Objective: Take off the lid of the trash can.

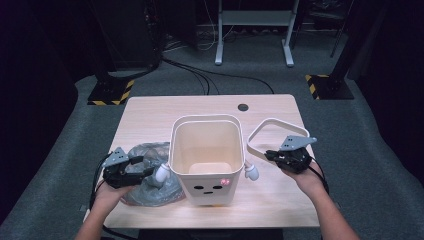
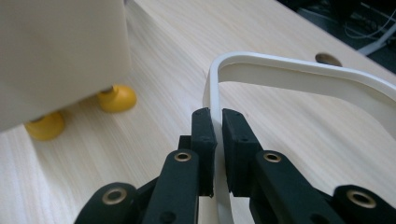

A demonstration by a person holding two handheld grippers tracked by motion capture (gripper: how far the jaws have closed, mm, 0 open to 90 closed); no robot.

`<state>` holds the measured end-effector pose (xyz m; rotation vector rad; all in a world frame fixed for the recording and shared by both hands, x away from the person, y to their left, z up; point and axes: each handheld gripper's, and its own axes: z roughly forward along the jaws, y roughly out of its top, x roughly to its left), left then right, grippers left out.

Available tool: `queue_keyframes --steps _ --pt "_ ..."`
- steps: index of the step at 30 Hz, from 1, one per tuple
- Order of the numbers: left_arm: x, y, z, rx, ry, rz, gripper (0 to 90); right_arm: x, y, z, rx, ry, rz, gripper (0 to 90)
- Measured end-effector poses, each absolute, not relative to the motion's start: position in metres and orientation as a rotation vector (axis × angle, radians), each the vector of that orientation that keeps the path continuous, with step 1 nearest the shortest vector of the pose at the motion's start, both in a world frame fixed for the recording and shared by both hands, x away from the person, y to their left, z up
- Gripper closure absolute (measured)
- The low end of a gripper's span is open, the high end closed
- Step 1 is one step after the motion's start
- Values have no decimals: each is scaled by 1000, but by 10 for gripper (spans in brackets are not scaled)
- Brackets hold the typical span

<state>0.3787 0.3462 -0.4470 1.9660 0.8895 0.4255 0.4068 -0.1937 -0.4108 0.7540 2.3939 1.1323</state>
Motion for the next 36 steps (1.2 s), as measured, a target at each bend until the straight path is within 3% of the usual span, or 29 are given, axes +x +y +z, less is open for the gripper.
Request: queue_keyframes --steps 18,31,36 --pt "373 351 -467 1971 920 431 319 405 -193 -485 764 2516 1062 842" --pt "374 352 -469 1982 937 429 300 401 -204 -495 754 2591 1031 833" --pt "380 345 -469 2001 934 402 255 397 -202 -495 752 2590 1012 777"
